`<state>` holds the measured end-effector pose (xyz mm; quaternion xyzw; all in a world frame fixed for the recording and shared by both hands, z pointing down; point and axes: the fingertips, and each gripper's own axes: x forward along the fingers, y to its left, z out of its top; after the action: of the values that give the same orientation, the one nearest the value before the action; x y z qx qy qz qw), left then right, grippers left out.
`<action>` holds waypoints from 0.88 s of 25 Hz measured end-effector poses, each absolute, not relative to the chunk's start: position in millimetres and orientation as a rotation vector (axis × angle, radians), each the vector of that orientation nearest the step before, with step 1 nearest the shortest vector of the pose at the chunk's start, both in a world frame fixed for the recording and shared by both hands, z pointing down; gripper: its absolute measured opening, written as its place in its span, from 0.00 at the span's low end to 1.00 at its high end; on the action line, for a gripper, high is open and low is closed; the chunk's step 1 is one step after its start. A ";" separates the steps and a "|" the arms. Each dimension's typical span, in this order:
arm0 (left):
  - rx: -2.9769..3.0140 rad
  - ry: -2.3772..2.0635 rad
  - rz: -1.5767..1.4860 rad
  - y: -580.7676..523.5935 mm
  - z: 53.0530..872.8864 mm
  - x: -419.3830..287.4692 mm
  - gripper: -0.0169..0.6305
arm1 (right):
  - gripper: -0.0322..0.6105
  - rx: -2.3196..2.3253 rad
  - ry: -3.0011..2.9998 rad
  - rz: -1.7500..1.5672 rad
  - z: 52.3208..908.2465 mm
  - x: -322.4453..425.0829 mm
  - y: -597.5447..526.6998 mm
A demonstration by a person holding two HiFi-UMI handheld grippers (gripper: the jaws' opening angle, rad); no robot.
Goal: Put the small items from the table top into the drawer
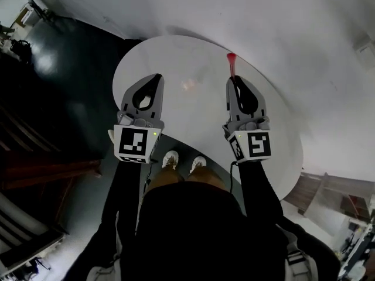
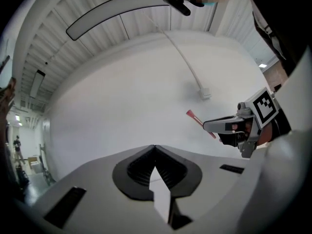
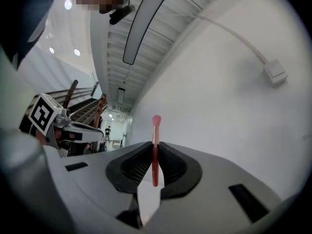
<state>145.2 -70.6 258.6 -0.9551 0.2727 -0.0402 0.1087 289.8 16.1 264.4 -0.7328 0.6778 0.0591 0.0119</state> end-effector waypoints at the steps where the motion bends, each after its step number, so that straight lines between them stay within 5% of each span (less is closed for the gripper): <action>1: -2.792 0.854 -0.130 -73.4 259.7 132.9 0.05 | 0.15 -2.240 2.154 0.182 266.1 280.4 8.3; 22: -2.595 1.364 -0.244 -108.3 275.4 -55.0 0.05 | 0.15 -1.742 2.628 0.034 317.0 89.1 -87.6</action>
<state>-55.0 -108.3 275.4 -0.8778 0.4612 -0.0825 0.0997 89.1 -87.6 317.0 -0.5523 0.8335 0.0107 -0.0058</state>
